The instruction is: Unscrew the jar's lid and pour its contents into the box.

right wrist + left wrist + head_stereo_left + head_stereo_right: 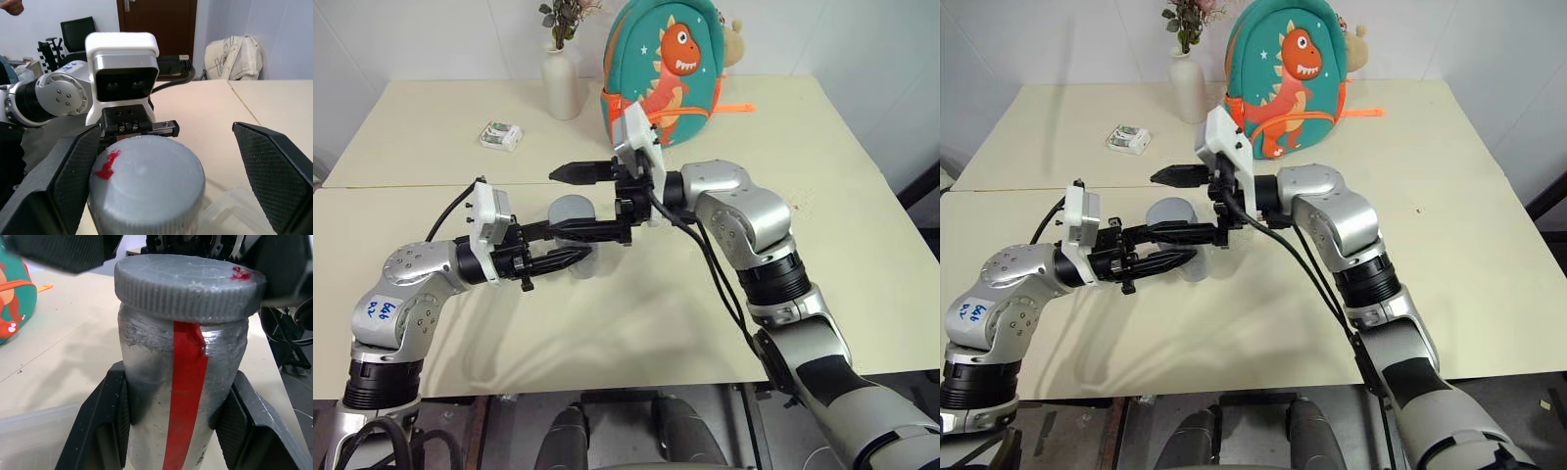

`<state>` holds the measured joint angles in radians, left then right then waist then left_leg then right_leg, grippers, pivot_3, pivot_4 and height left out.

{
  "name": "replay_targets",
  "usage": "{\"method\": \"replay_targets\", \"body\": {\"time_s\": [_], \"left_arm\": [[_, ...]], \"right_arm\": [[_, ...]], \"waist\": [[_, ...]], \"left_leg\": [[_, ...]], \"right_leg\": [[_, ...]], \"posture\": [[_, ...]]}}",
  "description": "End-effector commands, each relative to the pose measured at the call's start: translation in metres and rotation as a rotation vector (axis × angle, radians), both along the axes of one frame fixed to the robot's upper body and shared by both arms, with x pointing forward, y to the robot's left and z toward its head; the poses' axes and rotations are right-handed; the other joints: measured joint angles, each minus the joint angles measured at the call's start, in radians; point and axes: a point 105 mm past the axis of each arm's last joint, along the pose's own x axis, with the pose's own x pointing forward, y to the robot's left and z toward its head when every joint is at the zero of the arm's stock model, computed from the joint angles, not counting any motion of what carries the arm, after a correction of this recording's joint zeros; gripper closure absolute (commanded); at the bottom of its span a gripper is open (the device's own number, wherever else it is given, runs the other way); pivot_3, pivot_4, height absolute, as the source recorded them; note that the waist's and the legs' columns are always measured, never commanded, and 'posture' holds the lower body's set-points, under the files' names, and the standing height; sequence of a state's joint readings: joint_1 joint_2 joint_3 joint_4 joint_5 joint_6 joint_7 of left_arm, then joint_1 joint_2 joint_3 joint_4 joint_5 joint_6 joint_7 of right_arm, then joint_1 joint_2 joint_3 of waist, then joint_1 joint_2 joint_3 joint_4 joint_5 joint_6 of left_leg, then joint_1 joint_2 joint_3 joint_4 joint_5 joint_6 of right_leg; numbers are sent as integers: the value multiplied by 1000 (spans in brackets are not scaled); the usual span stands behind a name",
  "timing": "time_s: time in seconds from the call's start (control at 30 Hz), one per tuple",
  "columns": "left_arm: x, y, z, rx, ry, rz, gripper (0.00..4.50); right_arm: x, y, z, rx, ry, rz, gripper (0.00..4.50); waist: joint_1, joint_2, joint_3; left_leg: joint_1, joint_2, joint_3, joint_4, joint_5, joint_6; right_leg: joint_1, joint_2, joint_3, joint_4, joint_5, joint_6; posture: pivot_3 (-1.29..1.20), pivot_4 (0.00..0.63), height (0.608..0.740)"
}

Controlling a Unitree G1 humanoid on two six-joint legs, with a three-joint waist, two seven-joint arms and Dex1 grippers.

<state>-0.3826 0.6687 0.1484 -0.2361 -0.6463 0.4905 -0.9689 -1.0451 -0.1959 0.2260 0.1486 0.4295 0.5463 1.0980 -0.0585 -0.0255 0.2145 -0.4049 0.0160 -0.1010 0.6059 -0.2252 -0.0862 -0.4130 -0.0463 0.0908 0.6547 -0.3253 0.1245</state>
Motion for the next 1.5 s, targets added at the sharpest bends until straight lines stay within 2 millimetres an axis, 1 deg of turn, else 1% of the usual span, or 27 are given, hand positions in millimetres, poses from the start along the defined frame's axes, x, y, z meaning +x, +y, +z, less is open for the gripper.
{"method": "replay_targets", "body": {"time_s": [0.03, 0.1, 0.17, 0.3, 0.37, 0.5, 0.67, 0.83, 0.93, 1.13, 1.27, 1.33, 1.4, 1.5], "left_arm": [[-6, -7, 8, -4, -58, -29, 2587], [-6, -8, 8, -8, -60, -29, 2587], [-7, -8, 7, -11, -60, -28, 2587], [-8, -7, 7, -14, -60, -25, 2587], [-9, -7, 7, -15, -60, -24, 2587], [-9, -6, 6, -15, -62, -22, 2587], [-9, -6, 6, -13, -63, -25, 2587], [-9, -4, 7, -11, -66, -23, 2587], [-8, -3, 7, -10, -70, -21, 2587], [-8, -2, 7, -13, -72, -19, 2587], [-7, -1, 8, -16, -77, -9, 2587], [-6, -1, 8, -19, -80, -1, 2587], [-5, -1, 9, -26, -83, 6, 2587], [-4, -3, 9, -33, -86, 8, 2587]], "right_arm": [[-2, 2, 12, 20, -49, -1, 11], [0, 1, 12, 16, -50, -14, 11], [8, -5, 13, 16, -50, -46, 11], [25, -23, 14, 12, -55, -115, 11], [30, -28, 14, 8, -57, -130, 11], [44, -47, 13, 4, -56, -193, 11], [50, -65, 13, 0, -55, -226, 11], [53, -82, 12, -14, -62, -234, 11], [51, -90, 13, -21, -53, -209, 11], [43, -88, 13, -8, -18, -147, 11], [23, -80, 25, 42, 32, -35, 11], [12, -74, 30, 58, 47, 14, 11], [4, -63, 32, 72, 56, 34, 11], [-4, -46, 29, 74, 62, 39, 11]], "waist": [[0, 0, 0], [-1, 0, 0], [-2, 0, 0], [-1, 0, 0], [0, 0, 0], [-1, 0, 0], [-1, 0, 0], [5, 0, 0], [3, 0, 0], [-18, 0, 0], [-21, 1, 0], [-21, 1, 0], [-21, 1, 0], [-21, 1, 0]], "left_leg": [[0, 0, 0, 0, 0, 0], [0, 0, 0, 0, 0, 0], [0, 0, 0, 0, 0, 0], [0, 0, 0, 0, 0, 0], [0, 0, 0, 0, 0, 0], [0, 0, 0, 0, 0, 0], [0, 0, 0, 0, 0, 0], [0, 0, 0, 0, 0, 0], [0, 0, 0, 0, 0, 0], [0, 0, 1, -1, 0, 0], [0, 0, 1, -1, 0, 0], [0, 0, 1, -1, 0, 0], [0, 0, 1, -1, 0, 0], [0, 0, 1, 0, 0, 0]], "right_leg": [[0, 0, 0, 0, 0, 0], [0, 0, 0, 0, 0, 0], [0, 0, 0, 0, 0, 0], [0, 0, 0, 0, 0, 0], [0, 0, 0, 0, 0, 0], [0, 0, 0, 0, 0, 0], [0, 0, 0, 0, 0, 0], [0, 0, 0, -1, 0, 0], [1, 0, 0, -2, 0, 0], [0, 1, 1, -1, 0, 0], [0, 1, 1, -1, 0, 0], [0, 1, 1, 0, 0, 0], [0, 1, 1, 0, 0, 0], [0, 1, 1, 0, 0, 0]], "posture": [[0, 150, 740], [0, 150, 740], [0, 150, 740], [0, 150, 740], [0, 150, 740], [0, 150, 740], [0, 150, 740], [0, 150, 740], [0, 150, 740], [0, 150, 740], [0, 150, 740], [0, 150, 740], [0, 150, 740], [0, 150, 740]]}}
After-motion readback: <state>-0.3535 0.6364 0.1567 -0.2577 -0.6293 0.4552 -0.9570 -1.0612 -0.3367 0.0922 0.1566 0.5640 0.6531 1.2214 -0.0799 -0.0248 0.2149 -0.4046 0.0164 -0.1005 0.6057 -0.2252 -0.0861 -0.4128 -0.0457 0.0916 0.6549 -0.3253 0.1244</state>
